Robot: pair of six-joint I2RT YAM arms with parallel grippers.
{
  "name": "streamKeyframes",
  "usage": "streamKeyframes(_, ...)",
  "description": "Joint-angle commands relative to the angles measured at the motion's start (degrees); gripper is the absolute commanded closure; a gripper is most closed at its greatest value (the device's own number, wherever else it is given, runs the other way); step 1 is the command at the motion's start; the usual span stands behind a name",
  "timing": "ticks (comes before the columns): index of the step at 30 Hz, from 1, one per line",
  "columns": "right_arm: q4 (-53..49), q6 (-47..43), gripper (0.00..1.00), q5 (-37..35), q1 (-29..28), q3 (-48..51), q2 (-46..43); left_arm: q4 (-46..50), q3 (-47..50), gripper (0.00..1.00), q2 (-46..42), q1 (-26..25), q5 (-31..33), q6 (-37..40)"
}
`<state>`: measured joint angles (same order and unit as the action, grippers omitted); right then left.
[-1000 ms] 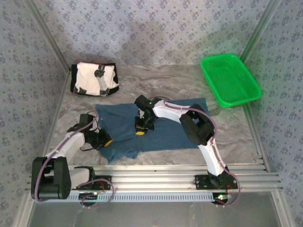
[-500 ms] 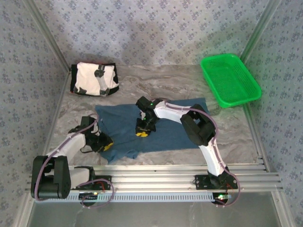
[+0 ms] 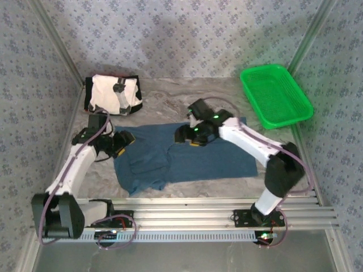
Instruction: Fold and stack the t-shirts
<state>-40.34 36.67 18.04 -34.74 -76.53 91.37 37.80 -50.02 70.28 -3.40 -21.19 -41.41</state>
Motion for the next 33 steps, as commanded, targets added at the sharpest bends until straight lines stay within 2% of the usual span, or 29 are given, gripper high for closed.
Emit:
streamKeyframes(1,-2.1,-5.1,0.25,-3.0,9.3,6.3,-2.4,-3.2,-2.4,0.37,7.0,-0.3,0.2,1.9)
streamKeyframes(3,0.1,-7.4,0.23,-1.5,14.8,9.7,-3.1,-5.7,-4.0,0.38,11.7,-0.5,0.9,2.1)
streamKeyframes(9,10.8,-9.0,0.2,-0.2,23.5,15.6,0.3,-9.4,-9.0,0.4,24.1,-1.1,3.1,3.0)
streamKeyframes(16,13.2,-8.8,0.21,-1.7,27.0,12.1,11.7,-10.4,-16.3,0.43,37.6,-2.1,4.3,3.5)
streamKeyframes(20,11.5,-9.0,0.22,-3.3,28.5,6.2,18.2,-9.4,-21.5,0.44,43.7,-2.1,6.4,4.6)
streamKeyframes(25,10.5,-10.3,0.22,-4.3,29.7,-0.8,24.3,-8.3,-29.0,0.45,48.4,-2.1,7.4,6.3)
streamKeyframes(29,10.1,-11.0,0.23,-2.3,30.5,-7.1,29.1,-6.0,-36.6,0.44,52.1,-2.1,8.2,8.1)
streamKeyframes(33,11.1,-10.3,0.23,1.1,30.7,-10.3,28.5,-4.2,-43.8,0.43,52.5,-2.1,7.2,9.0)
